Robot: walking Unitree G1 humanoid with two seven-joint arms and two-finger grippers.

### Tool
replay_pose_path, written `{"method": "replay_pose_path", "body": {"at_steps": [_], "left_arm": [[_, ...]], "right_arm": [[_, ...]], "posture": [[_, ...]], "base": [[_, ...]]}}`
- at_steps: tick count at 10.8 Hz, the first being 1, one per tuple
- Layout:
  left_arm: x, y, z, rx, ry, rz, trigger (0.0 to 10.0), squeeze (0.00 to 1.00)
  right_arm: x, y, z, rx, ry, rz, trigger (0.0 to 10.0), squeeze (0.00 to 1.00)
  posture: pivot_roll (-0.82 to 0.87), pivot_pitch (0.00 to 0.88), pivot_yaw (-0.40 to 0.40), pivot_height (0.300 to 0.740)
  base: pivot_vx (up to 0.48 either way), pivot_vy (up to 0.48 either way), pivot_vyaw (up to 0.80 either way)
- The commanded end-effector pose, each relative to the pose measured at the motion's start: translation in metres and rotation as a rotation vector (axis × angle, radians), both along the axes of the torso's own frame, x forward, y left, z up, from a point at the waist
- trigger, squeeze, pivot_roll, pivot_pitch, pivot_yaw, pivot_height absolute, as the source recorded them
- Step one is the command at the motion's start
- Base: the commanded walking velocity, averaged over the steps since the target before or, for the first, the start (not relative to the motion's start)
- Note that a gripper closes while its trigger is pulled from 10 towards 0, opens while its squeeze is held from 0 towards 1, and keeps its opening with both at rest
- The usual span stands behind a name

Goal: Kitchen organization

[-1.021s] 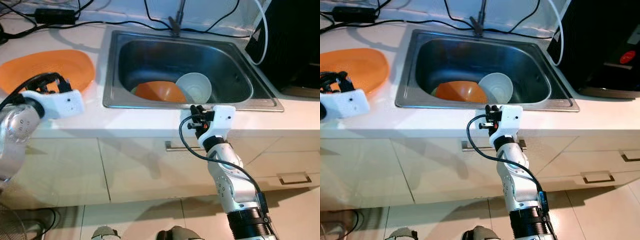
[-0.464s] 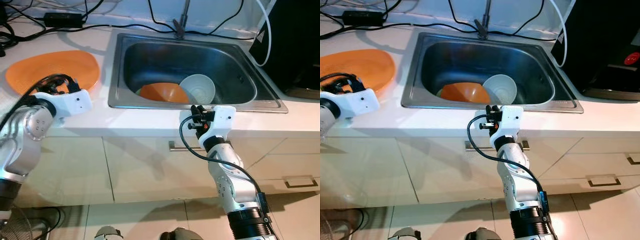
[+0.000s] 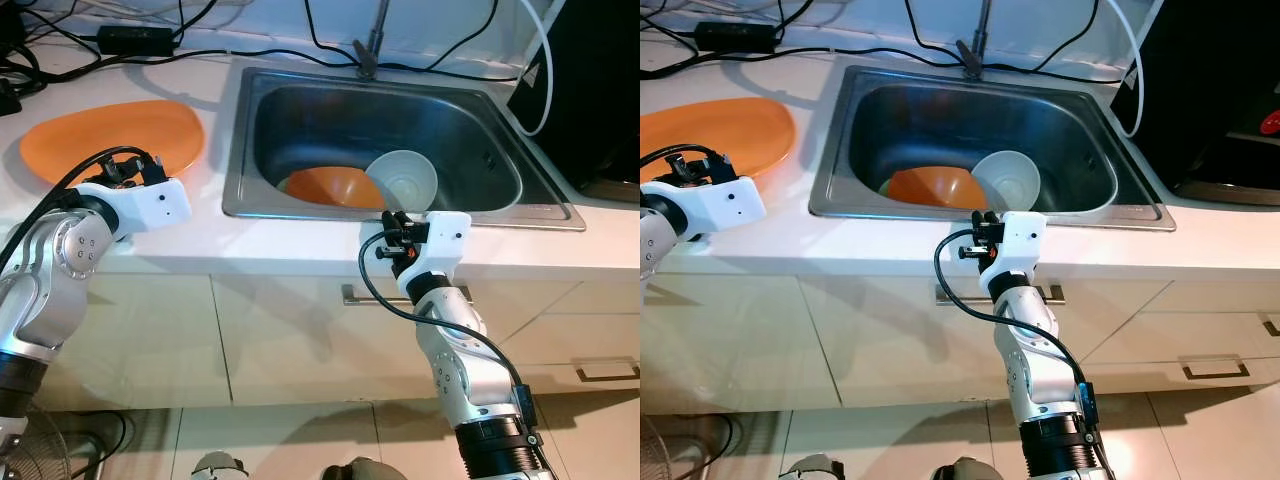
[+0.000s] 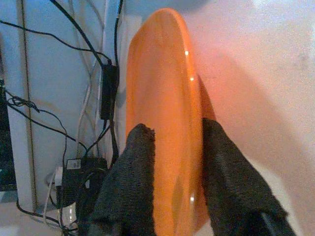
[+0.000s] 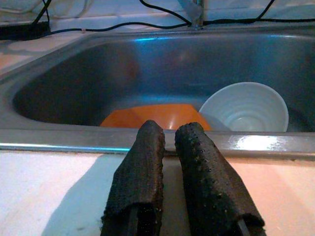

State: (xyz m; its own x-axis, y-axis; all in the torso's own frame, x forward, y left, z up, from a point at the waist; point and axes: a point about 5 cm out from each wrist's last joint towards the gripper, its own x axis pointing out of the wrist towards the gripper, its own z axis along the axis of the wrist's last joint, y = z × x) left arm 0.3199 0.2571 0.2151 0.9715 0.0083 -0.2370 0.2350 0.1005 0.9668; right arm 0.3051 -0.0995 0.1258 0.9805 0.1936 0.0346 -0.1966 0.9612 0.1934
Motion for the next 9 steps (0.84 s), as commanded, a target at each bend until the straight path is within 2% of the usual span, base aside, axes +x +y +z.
{"method": "replay_pose_path", "body": {"at_steps": [1, 3, 8, 9], "left_arm": [[-0.004, -0.003, -0.04, -0.006, 0.161, -0.004, 0.0, 0.0], [-0.003, -0.003, -0.037, 0.023, 0.14, -0.016, 0.0, 0.0], [0.005, -0.012, -0.022, 0.057, 0.013, -0.046, 0.0, 0.0], [0.006, -0.016, -0.015, 0.074, -0.046, -0.065, 0.0, 0.0]], "right_arm": [[0.0, -0.004, -0.001, -0.011, 0.01, -0.015, 10.0, 0.0], [0.0, -0.004, -0.001, -0.013, 0.011, -0.015, 10.0, 0.0], [0.001, -0.005, -0.003, -0.018, 0.016, -0.019, 10.0, 0.0], [0.0, -0.005, -0.002, -0.019, 0.016, -0.019, 10.0, 0.0]], "posture": [[0.02, 0.093, -0.145, 0.719], [0.02, 0.093, -0.145, 0.719], [0.01, 0.09, -0.145, 0.719], [0.01, 0.089, -0.147, 0.719]], "base": [[0.0, 0.0, 0.0], [0.0, 0.0, 0.0], [0.0, 0.0, 0.0], [0.0, 0.0, 0.0]]}}
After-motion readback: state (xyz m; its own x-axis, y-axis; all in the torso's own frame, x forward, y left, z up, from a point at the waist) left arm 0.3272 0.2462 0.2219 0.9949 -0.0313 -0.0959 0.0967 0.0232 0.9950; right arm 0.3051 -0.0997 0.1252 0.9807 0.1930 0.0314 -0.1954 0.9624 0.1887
